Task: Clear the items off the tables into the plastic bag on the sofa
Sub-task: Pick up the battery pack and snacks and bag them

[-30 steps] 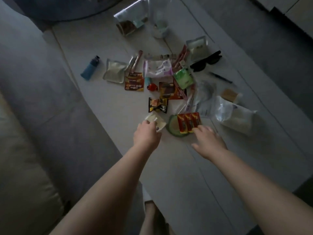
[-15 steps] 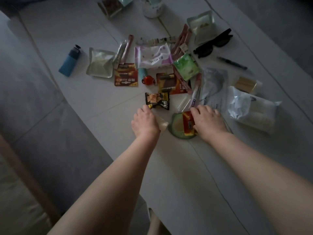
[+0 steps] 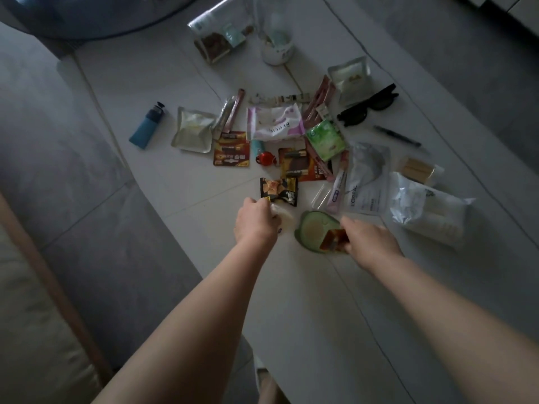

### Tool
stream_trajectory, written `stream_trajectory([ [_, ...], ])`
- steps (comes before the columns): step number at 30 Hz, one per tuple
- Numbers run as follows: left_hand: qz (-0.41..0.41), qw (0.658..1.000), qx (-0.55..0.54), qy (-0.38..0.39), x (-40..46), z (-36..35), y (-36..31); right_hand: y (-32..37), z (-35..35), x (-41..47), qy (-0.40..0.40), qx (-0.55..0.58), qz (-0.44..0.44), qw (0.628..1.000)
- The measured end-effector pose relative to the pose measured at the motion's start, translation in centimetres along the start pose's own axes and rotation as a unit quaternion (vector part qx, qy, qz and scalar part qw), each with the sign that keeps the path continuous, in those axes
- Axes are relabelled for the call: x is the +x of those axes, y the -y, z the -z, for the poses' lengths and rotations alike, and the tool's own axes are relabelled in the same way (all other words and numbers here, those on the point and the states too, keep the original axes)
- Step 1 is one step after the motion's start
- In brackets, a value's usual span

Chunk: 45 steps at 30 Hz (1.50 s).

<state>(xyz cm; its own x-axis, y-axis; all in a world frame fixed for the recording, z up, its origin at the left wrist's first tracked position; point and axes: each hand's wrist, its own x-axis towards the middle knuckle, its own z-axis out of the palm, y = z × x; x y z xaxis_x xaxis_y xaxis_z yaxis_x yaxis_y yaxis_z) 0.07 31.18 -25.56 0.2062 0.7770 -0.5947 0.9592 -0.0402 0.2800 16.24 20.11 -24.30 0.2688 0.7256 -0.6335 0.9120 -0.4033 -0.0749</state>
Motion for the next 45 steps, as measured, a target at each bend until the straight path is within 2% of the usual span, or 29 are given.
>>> stream_trajectory([
  [6,-0.071,0.997,-0.019,-0.020,2.7,1.8,-1.7,-0.4,0.3,-0.5,-0.003,0.056,0.003,0.998],
  [10,-0.078,0.997,-0.015,-0.008,4.8,1.1,-2.7,0.1,0.0,-0.2,-0.002,0.201,-0.009,0.979],
  [15,-0.008,0.999,-0.037,-0.023,4.4,-0.3,-2.3,0.5,-1.1,-0.3,-0.004,0.301,-0.047,0.952],
  [22,0.047,0.997,-0.051,0.031,0.4,-1.0,0.4,0.7,0.4,-2.2,-0.006,0.318,-0.061,0.946],
  [26,0.085,0.983,-0.161,0.038,-3.7,-0.9,2.2,1.9,2.2,-4.2,-0.018,0.298,-0.046,0.953],
  [31,0.154,0.941,-0.301,0.004,-10.4,0.5,4.4,4.4,4.1,-8.4,-0.011,0.268,-0.010,0.963],
  [36,0.223,0.856,-0.465,-0.016,-18.4,1.6,7.1,7.3,4.3,-13.4,0.007,0.318,0.008,0.948],
  [41,0.264,0.801,-0.533,-0.070,-24.9,3.2,11.7,12.5,4.3,-17.8,0.028,0.386,0.042,0.921],
  [45,0.281,0.759,-0.574,-0.123,-29.3,4.9,16.2,17.7,4.5,-20.6,0.058,0.358,0.117,0.924],
])
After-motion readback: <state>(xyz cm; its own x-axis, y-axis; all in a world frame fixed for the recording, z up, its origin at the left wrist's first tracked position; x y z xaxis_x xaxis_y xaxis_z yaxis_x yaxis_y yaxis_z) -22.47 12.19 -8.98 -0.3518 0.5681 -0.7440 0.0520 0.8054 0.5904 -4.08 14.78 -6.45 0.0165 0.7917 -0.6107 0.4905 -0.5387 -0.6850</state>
